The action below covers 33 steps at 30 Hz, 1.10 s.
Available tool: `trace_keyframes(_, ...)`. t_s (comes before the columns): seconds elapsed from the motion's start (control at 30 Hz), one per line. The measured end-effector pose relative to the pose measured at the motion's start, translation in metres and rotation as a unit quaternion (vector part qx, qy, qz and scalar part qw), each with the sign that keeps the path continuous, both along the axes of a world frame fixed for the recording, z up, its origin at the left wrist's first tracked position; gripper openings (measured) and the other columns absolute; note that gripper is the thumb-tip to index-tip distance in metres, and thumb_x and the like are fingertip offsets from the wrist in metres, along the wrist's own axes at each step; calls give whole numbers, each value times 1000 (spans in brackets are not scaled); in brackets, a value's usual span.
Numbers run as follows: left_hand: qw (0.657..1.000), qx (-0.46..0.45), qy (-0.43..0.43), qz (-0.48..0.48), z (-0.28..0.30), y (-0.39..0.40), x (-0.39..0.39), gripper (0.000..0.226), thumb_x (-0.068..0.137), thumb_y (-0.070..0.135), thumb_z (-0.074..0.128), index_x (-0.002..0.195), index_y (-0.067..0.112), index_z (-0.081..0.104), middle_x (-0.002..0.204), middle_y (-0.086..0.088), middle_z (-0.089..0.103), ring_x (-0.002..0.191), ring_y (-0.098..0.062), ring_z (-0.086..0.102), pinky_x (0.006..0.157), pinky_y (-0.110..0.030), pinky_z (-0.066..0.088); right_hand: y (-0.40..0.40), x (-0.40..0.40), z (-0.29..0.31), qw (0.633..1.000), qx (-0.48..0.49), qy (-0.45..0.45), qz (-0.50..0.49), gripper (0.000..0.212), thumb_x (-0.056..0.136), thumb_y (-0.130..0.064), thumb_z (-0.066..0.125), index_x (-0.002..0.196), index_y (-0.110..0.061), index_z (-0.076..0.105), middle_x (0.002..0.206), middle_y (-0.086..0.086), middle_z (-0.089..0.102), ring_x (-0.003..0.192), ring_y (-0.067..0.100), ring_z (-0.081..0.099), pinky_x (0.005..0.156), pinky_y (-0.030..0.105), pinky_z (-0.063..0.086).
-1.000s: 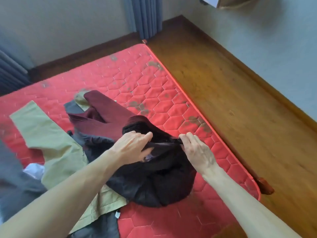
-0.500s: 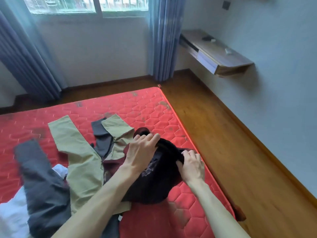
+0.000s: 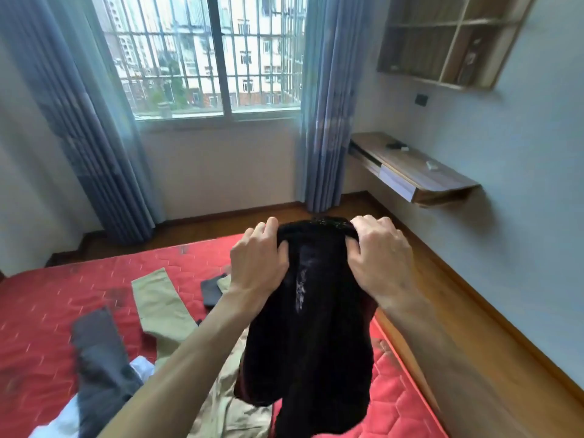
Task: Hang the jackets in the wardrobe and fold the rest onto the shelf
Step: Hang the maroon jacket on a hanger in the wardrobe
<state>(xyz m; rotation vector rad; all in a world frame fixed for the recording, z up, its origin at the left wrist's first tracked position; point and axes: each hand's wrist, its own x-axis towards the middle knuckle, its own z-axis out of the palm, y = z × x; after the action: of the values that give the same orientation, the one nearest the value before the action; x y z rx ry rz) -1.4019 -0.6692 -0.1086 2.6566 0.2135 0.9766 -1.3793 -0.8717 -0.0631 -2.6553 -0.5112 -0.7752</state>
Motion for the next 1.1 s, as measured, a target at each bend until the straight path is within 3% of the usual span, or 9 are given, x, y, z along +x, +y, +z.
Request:
trace_keyframes(0.13,998,-45,-45,-6,30,1,6,24,89,20,68,101,13,49,94,-7,61,86,-33,59,67,-41,46,9,1,58,997,40,-51,33,23,101,-22,61,120,-12,70,114,4,73,106,27,64,91,40,53)
trace_keyframes(0.23,999,5,-6,-34,30,-8,5,40,78,21,78,106,10,52,98,-9,61,87,-35,59,71,-44,49,1,10,77,995,61,-70,36,24,103,-22,57,122,-12,68,118,4,71,111,27,60,94,41,50)
trace_keyframes(0.37,995,9,59,-74,12,-19,0,45,71,12,69,113,12,52,104,-2,54,94,-28,53,79,-41,47,-15,23,69,995,33,-88,36,21,100,-20,60,117,-12,69,112,4,71,103,28,62,86,41,52)
trace_keyframes(0.53,998,-6,45,-37,22,-17,6,53,58,3,62,109,9,50,102,-5,48,89,-28,46,77,-44,46,-53,53,24,994,-60,-95,16,21,96,-20,62,115,-13,69,103,4,71,89,29,68,78,42,53)
trace_keyframes(0.67,997,57,30,-36,34,-17,13,49,61,-2,65,109,6,56,103,-8,54,89,-32,52,73,-48,51,-89,79,-6,986,-163,-30,30,20,93,-30,72,108,-18,67,100,1,70,84,27,73,79,41,52)
trace_keyframes(0.83,998,65,-23,-15,42,-31,13,48,63,-3,69,108,9,62,101,-5,53,86,-28,52,77,-44,51,-96,89,-28,966,-239,98,11,34,88,-42,73,115,-29,59,116,-5,59,106,21,61,91,40,46)
trace_keyframes(0.9,997,65,-28,-21,40,-35,10,49,63,-3,73,109,10,61,101,-5,53,77,-22,50,69,-36,49,-92,88,-33,965,-201,169,9,31,90,-44,66,117,-31,57,121,-5,57,113,22,55,96,42,44)
trace_keyframes(1.0,997,64,37,7,34,-20,8,50,75,1,73,121,12,57,114,-8,55,60,-18,47,53,-21,32,-84,84,-31,967,-126,219,38,23,97,-42,54,114,-28,61,120,-4,61,114,23,55,100,44,44)
trace_keyframes(1.1,988,90,120,42,30,8,4,46,83,2,69,127,13,56,124,-5,56,74,-34,70,56,-32,40,-69,84,-13,978,-47,179,92,20,90,-24,61,110,-28,60,108,-6,62,104,21,55,94,42,44)
